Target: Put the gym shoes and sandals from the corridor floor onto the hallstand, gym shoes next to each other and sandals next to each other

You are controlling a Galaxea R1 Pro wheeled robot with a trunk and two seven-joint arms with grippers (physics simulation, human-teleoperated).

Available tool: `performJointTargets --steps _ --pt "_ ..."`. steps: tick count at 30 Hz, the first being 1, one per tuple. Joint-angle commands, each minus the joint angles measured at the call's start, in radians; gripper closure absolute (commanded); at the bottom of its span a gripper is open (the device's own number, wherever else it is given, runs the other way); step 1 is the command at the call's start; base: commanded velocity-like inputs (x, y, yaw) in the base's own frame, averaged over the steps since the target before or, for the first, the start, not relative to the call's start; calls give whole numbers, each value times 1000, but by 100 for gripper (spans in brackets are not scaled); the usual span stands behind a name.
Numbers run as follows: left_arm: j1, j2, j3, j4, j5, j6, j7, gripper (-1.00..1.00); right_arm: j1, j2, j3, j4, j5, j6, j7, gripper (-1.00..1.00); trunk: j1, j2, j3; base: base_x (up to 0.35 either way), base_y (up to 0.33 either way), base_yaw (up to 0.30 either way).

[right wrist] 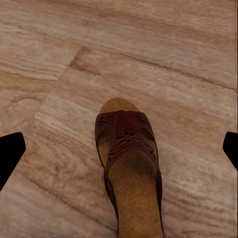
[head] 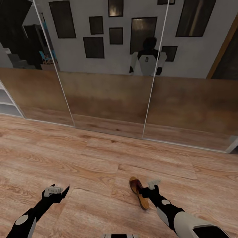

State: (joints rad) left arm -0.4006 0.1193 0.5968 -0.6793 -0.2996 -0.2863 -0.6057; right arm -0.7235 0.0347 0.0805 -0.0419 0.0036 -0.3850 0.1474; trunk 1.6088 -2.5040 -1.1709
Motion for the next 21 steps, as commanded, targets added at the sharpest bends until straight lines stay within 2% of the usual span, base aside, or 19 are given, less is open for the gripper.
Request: performJointTargets --steps 1,4,6,21 --pt "-1 -1 6 0 -10 -6 -5 -100 -1 -21 8 1 0 -1 -2 -100 0 -1 -6 0 0 71" --pt "-1 -1 6 0 -10 -6 -5 -100 -1 -50 8 2 0 28 -2 -100 2 -1 -23 0 0 71" --pt "-1 -1 6 0 -10 -5 -5 -100 -1 -55 8 2 0 43 -2 -100 2 -2 -34 0 0 70" --pt "-1 -1 6 0 -10 -6 -6 -100 1 -61 10 2 1 61 -1 -100 4 -3 -58 0 0 16"
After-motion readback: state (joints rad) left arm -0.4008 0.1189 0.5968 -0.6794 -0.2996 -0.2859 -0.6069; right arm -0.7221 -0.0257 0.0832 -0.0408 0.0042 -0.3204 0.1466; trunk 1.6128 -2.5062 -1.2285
